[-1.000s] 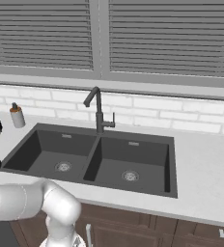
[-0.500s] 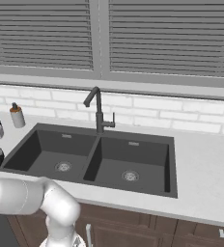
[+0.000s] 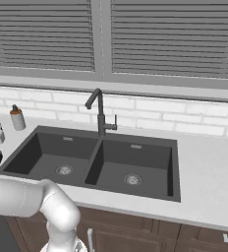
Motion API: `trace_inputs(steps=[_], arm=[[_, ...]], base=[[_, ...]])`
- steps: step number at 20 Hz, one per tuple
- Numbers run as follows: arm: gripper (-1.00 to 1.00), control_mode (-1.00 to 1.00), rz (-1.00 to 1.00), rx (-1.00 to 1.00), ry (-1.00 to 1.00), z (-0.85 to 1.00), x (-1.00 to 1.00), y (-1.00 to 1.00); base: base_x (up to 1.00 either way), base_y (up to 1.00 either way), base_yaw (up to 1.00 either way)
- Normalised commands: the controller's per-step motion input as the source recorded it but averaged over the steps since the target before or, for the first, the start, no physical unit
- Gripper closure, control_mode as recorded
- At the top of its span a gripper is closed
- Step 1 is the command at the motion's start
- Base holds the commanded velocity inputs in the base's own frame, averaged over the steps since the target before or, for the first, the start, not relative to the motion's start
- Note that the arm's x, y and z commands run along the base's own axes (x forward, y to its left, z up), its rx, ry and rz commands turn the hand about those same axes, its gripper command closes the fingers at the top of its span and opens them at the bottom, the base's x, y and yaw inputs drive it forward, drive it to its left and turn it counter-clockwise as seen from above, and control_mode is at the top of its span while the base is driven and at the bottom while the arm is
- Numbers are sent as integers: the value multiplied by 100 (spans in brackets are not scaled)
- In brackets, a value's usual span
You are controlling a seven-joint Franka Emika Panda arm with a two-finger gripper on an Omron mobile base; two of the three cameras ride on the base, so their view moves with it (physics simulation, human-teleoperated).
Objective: Pick the corn from the sink and place it in the bowl. Then pick the bowl and place it in the microwave. Then close the microwave door and press the start button.
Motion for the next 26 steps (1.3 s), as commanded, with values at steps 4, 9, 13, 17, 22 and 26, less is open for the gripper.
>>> trace_inputs(steps=[4,9,13,17,22,26], arm=[[-100,-100,0,0,4,-25,6,10],[-100,-100,0,0,3,-31,0,0],[-100,-100,0,0,4,-38,4,0],[100,-100,0,0,6,-39,9,6],[100,-100,0,0,6,-28,3,3],[100,-100,0,0,3,-17,0,0]], base=[[0,0,0],[0,0,0],[0,0,0],[0,0,0],[0,0,0],[0,0,0]])
